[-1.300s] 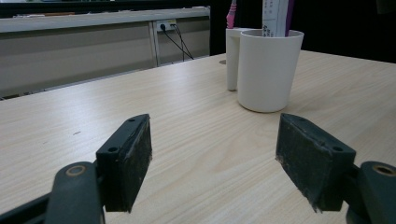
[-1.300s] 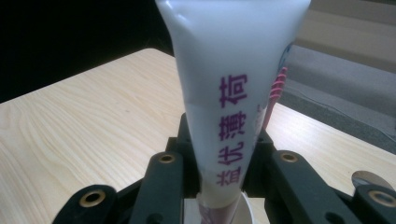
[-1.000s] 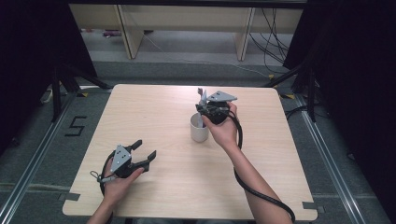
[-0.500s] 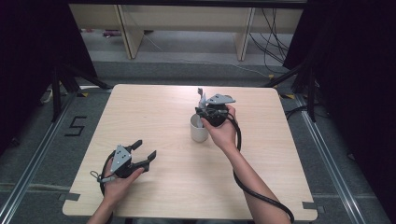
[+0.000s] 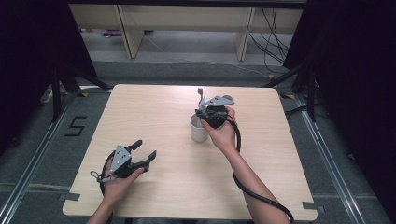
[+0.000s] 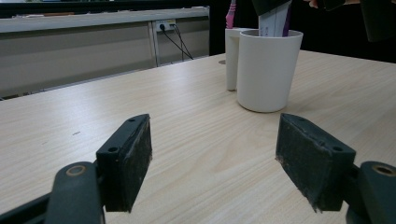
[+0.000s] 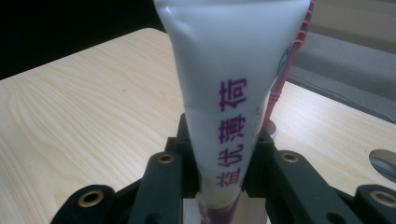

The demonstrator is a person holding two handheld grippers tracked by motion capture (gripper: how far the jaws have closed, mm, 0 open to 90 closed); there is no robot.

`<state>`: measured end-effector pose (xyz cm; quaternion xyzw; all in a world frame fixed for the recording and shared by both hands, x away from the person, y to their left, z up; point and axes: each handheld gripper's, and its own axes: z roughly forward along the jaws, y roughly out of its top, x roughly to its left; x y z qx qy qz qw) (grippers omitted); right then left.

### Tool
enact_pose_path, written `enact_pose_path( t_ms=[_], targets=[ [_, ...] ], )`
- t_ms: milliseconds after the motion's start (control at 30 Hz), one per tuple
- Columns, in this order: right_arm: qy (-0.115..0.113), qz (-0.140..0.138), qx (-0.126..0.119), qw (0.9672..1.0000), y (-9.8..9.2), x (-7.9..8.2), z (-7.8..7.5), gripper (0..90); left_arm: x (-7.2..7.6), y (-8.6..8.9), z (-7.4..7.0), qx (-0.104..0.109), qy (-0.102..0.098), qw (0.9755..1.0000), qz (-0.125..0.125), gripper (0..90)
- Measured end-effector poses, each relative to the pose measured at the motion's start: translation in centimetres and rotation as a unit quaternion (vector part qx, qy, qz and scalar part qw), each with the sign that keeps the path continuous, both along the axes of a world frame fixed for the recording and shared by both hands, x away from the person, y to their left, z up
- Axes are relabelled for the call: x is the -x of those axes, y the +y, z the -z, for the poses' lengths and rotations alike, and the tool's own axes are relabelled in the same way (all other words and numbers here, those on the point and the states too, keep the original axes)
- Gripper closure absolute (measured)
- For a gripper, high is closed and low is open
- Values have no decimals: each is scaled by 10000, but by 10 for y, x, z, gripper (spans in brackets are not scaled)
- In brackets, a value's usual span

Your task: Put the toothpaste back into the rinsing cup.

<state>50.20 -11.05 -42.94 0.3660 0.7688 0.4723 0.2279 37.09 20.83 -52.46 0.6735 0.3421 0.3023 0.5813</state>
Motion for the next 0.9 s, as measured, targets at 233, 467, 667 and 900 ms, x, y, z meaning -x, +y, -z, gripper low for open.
enact_pose_path(
  t_ms=[233,467,667,900],
  targets=[
    [-125,-129,66,9998,-1,-2,1,732,0,0,0,3,-3,10000,-4,267],
    [-95,-44,-73,9999,0,2,0,690,0,0,0,-1,5,10000,-12,268],
    [-118,-69,-16,9999,0,3,-2,671,1,0,-1,-50,47,10000,-27,267],
    [-113,-89,-34,9999,0,1,0,615,0,0,0,0,10,10000,-1,268]
  ],
)
